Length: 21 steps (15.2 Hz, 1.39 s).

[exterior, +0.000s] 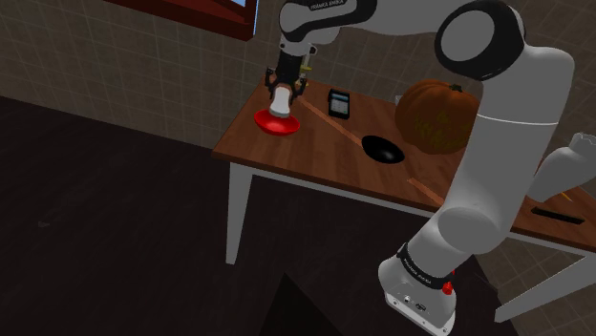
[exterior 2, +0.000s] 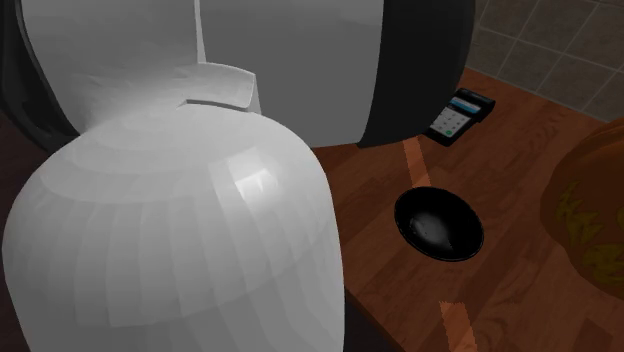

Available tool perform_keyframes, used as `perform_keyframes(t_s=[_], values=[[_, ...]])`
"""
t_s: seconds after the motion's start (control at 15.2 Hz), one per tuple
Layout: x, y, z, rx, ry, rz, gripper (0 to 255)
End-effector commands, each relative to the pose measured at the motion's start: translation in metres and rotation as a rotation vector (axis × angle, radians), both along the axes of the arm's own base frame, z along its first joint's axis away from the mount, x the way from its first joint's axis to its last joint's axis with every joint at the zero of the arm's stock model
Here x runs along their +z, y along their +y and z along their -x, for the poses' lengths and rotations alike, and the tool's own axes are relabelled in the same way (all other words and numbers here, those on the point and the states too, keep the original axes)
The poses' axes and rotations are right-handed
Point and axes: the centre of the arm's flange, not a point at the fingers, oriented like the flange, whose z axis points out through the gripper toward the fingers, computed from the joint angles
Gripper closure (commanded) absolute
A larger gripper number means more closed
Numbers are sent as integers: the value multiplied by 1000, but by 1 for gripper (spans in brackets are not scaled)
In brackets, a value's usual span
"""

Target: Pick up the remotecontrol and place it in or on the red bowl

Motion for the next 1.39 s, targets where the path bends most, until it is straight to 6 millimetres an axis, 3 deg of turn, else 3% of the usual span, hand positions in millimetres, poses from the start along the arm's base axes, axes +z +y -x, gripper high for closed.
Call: perform_keyframes(t_s=[0.0,0.73,1.25,1.32], values=[[-9,0,0,-1,-1,0,255],[-67,0,0,-1,-1,0,255],[-67,0,0,-1,-1,0,255],[-67,0,0,-1,-1,0,0]])
